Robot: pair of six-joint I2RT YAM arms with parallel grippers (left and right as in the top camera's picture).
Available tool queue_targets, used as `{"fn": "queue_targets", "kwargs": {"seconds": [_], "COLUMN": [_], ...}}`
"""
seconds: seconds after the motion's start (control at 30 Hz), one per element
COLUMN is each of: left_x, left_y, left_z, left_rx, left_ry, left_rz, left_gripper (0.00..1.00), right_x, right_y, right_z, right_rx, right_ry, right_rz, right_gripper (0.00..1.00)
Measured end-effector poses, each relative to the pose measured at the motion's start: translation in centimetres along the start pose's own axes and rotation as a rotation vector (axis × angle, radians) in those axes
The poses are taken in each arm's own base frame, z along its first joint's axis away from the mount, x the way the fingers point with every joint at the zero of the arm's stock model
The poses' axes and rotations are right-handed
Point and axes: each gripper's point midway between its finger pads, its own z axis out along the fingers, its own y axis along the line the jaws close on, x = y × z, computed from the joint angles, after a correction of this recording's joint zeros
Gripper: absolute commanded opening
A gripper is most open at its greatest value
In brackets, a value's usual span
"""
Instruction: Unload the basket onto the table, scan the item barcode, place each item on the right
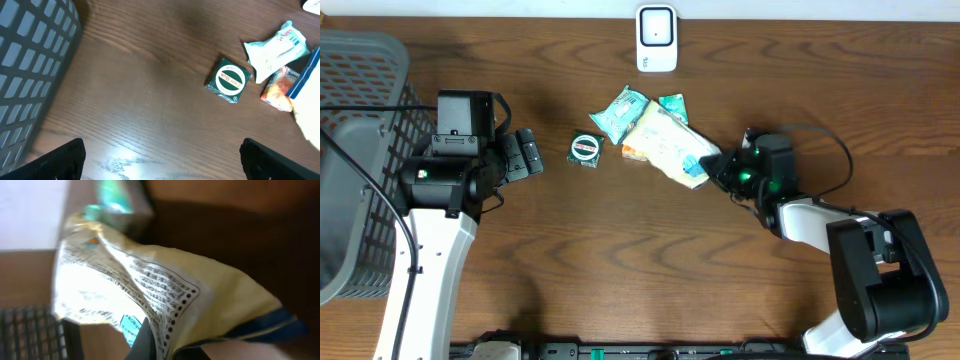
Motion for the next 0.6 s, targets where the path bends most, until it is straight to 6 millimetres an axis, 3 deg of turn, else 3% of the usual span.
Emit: {"fn": "queue_targets", "kwargs": {"seconds": [0.07, 0.17, 0.3, 0.33, 0.43, 0.5, 0.6], "left_x": [0.0, 0.0, 0.0, 0.0, 0.0, 0.0, 0.0], "left_y": [0.0, 0.0, 0.0, 0.0, 0.0, 0.0, 0.0], "left_z": [0.0, 0.0, 0.0, 0.0, 0.0, 0.0, 0.0], "left_rx": [0.0, 0.0, 0.0, 0.0, 0.0, 0.0, 0.0], "left_ry": [0.0, 0.0, 0.0, 0.0, 0.0, 0.0, 0.0], "left_rz": [0.0, 0.0, 0.0, 0.0, 0.0, 0.0, 0.0], "left_gripper": [0.98, 0.98, 0.98, 0.98, 0.98, 0.98, 0.98], "right_x": [-0.9, -3.0, -5.4, -5.3, -3.8, -3.0, -2.4], "right_y": [0.9, 4.0, 11.7, 14.5, 19.8, 21.0, 21.0], "right_z": [-0.4, -2.2, -6.8, -8.8, -13.2, -14.4, -14.5], "right_rx": [-0.046, -0.166, -0.404, -0.496, -0.691, -0.747, -0.765], "right_ry": [-0.022, -0.094, -0.249, -0.299, -0.372, -0.381, -0.348], "right_rz": [-0.069, -0.227, -0.528, -0.638, -0.875, -0.937, -0.95], "right_gripper": [0.01, 0.01, 0.01, 0.01, 0.01, 0.01, 0.01]}}
